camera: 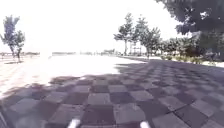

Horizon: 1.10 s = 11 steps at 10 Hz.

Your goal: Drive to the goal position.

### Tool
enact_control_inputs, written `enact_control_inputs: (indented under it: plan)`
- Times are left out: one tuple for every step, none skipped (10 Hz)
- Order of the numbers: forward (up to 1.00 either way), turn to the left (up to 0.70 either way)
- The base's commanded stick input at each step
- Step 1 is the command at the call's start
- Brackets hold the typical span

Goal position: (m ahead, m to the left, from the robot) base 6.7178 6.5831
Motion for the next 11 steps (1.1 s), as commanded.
enact_control_inputs:
  plan:
    - [0.85, 0.00]
    - [0.85, 0.00]
    - [0.85, 0.00]
    - [0.85, 0.00]
    - [0.85, 0.00]
    - [0.85, 0.00]
    - [0.85, 0.00]
    - [0.85, 0.00]
    - [0.85, 0.00]
    - [0.85, 0.00]
    - [0.85, 0.00]
